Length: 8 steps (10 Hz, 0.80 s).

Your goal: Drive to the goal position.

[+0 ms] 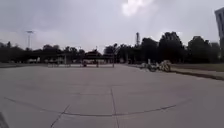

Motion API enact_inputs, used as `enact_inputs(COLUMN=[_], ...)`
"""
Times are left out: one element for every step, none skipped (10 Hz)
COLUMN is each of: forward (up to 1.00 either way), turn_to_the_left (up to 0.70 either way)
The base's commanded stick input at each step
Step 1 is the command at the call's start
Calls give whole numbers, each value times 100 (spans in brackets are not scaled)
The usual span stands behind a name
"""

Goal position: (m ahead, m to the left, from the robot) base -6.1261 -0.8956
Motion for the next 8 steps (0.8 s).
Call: enact_inputs(forward=[70, 70, 70, 70, 70, 70, 70, 70], turn_to_the_left=[0, -4, -8, -12, -14, -13, -2, 0])
